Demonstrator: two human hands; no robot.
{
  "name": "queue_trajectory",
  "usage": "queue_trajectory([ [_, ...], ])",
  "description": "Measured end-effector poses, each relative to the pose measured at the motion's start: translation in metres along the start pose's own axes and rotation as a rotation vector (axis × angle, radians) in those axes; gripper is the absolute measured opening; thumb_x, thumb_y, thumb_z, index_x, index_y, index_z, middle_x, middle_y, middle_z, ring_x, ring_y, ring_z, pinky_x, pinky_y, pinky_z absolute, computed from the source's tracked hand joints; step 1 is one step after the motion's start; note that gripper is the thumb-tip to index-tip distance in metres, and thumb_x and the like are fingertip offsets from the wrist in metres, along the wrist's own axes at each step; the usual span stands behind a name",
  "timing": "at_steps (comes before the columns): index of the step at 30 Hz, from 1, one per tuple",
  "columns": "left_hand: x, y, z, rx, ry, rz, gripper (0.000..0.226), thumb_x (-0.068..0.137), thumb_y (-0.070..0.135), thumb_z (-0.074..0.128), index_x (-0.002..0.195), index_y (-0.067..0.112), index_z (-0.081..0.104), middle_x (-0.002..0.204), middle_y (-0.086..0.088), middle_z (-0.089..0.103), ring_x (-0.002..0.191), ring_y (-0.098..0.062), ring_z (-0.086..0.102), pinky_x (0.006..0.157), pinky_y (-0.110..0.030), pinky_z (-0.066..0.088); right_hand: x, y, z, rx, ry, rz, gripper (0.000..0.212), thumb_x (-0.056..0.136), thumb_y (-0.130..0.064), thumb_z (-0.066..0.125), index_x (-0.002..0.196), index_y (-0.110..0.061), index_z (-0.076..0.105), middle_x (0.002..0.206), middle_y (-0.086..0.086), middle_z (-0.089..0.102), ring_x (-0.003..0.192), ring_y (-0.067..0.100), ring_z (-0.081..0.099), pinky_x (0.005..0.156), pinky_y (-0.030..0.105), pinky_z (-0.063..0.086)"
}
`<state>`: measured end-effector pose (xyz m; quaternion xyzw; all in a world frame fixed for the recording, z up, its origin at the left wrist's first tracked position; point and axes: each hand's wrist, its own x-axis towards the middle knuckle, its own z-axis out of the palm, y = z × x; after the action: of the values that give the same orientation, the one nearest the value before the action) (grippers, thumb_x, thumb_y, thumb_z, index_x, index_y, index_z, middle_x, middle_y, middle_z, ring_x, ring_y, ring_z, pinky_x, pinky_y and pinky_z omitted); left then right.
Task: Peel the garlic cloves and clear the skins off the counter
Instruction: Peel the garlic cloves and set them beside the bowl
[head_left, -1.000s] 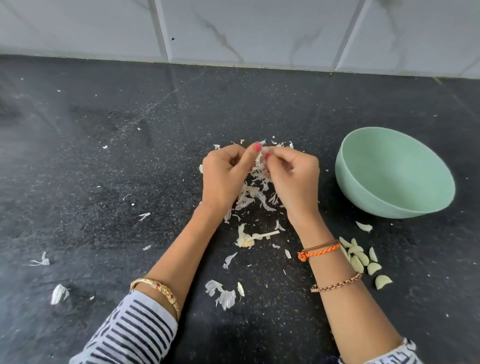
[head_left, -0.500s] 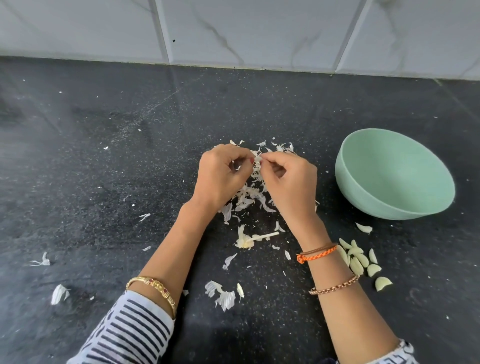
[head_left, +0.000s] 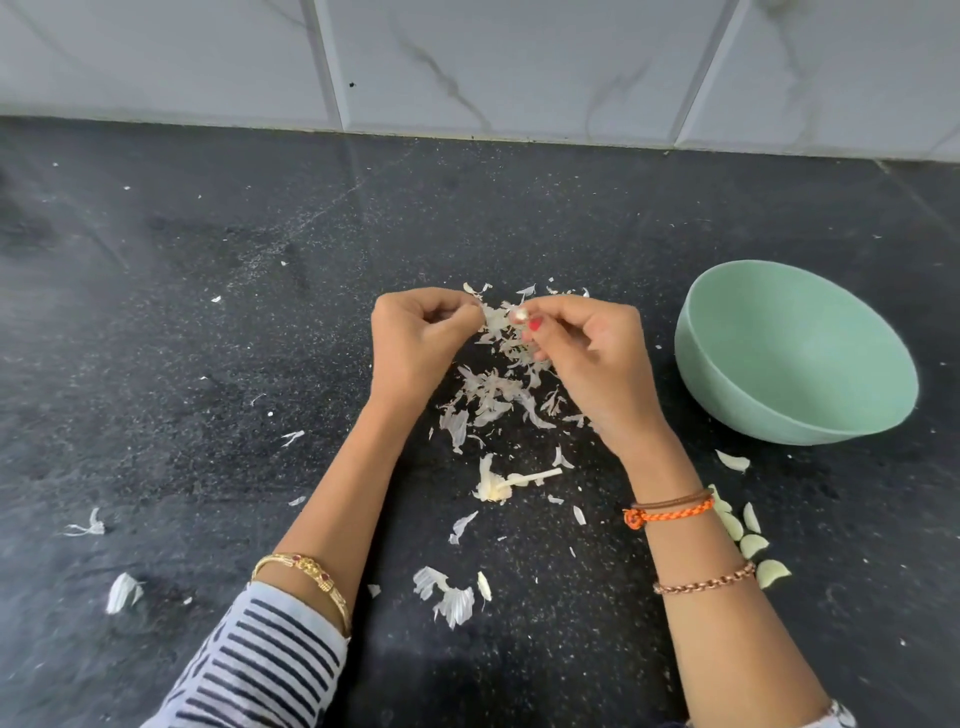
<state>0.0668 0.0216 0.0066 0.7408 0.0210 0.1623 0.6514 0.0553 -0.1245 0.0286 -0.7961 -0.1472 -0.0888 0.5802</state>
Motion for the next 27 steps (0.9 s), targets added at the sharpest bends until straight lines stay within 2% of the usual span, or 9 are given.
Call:
queue_trajectory([
  [3, 0.0, -0.001, 0.001, 0.056, -0.023, 0.006, 0.032, 0.074, 0.02, 0.055, 0.053, -0.003, 0.056, 0.05, -0.01, 0.048, 0.047, -0.009, 0.036, 0.046, -0.02, 0.03, -0.001, 0.003, 0.003, -0.129, 0.073, 0.059, 0.017, 0.089, -0.002, 0.057, 0.093, -0.01, 0.071, 0.076, -0.006, 0.067, 0.062, -0.006, 0.059, 0.057, 0.01, 0.046],
  [5, -0.003, 0.0, 0.004, 0.04, -0.091, 0.044, 0.039, 0.08, 0.027, 0.058, 0.051, 0.001, 0.054, 0.048, -0.005, 0.049, 0.048, -0.012, 0.038, 0.048, -0.023, 0.031, -0.001, 0.007, 0.005, -0.248, 0.084, 0.06, 0.018, 0.09, -0.002, 0.055, 0.095, -0.006, 0.072, 0.074, -0.005, 0.066, 0.067, 0.003, 0.064, 0.058, 0.014, 0.049],
  [9, -0.002, 0.001, 0.002, -0.008, -0.243, 0.123, 0.004, 0.077, 0.026, 0.068, 0.076, 0.024, 0.071, 0.065, 0.012, 0.066, 0.058, -0.005, 0.052, 0.053, -0.02, 0.041, -0.002, 0.01, 0.006, -0.417, 0.038, -0.018, 0.017, 0.09, -0.004, 0.055, 0.093, -0.005, 0.071, 0.079, 0.004, 0.07, 0.072, 0.016, 0.064, 0.065, 0.028, 0.051],
  [12, -0.003, 0.002, -0.001, 0.086, -0.284, 0.189, 0.009, 0.078, 0.023, 0.066, 0.078, 0.027, 0.074, 0.07, 0.005, 0.07, 0.059, -0.024, 0.055, 0.055, -0.033, 0.043, -0.002, 0.013, 0.008, -0.53, 0.021, -0.086, 0.015, 0.089, -0.003, 0.054, 0.087, -0.003, 0.069, 0.072, 0.003, 0.064, 0.065, 0.016, 0.055, 0.059, 0.027, 0.039],
  [14, -0.004, 0.003, -0.001, 0.125, -0.283, 0.206, 0.009, 0.077, 0.021, 0.065, 0.082, 0.025, 0.072, 0.07, 0.0, 0.068, 0.058, -0.021, 0.052, 0.054, -0.032, 0.042, -0.002, 0.014, 0.009, -0.571, 0.021, -0.097, 0.016, 0.09, -0.003, 0.053, 0.082, -0.004, 0.068, 0.067, -0.001, 0.056, 0.061, 0.015, 0.05, 0.058, 0.027, 0.034],
  [17, -0.004, 0.003, -0.003, 0.169, -0.272, 0.245, 0.015, 0.077, 0.016, 0.064, 0.089, 0.016, 0.072, 0.071, 0.005, 0.066, 0.061, -0.018, 0.054, 0.055, -0.025, 0.043, -0.001, 0.014, 0.009, -0.579, 0.033, -0.11, 0.016, 0.09, -0.004, 0.054, 0.081, -0.003, 0.068, 0.064, -0.006, 0.05, 0.058, 0.012, 0.045, 0.057, 0.025, 0.031],
  [21, -0.006, 0.001, 0.0, 0.176, -0.227, 0.265, 0.017, 0.076, 0.01, 0.063, 0.087, 0.018, 0.072, 0.07, 0.004, 0.068, 0.062, -0.023, 0.055, 0.055, -0.026, 0.044, -0.002, 0.014, 0.01, -0.544, 0.064, -0.134, 0.016, 0.088, -0.006, 0.055, 0.081, -0.003, 0.069, 0.066, 0.003, 0.063, 0.056, 0.018, 0.052, 0.053, 0.028, 0.036],
  [24, -0.007, 0.001, 0.006, 0.025, -0.207, 0.201, 0.02, 0.075, 0.007, 0.064, 0.082, 0.024, 0.072, 0.066, 0.016, 0.067, 0.056, -0.011, 0.052, 0.053, -0.023, 0.044, -0.001, 0.013, 0.006, -0.5, 0.077, -0.116, 0.017, 0.088, -0.006, 0.054, 0.079, -0.002, 0.069, 0.066, 0.009, 0.065, 0.058, 0.024, 0.058, 0.054, 0.037, 0.047],
  [27, -0.007, 0.003, 0.007, -0.144, -0.225, 0.157, 0.024, 0.075, 0.002, 0.067, 0.079, 0.025, 0.074, 0.066, 0.014, 0.068, 0.058, -0.01, 0.055, 0.055, -0.016, 0.045, -0.001, 0.008, 0.001, -0.353, 0.059, -0.004, 0.016, 0.089, -0.004, 0.056, 0.085, -0.004, 0.071, 0.07, 0.008, 0.068, 0.065, 0.023, 0.064, 0.061, 0.039, 0.052],
])
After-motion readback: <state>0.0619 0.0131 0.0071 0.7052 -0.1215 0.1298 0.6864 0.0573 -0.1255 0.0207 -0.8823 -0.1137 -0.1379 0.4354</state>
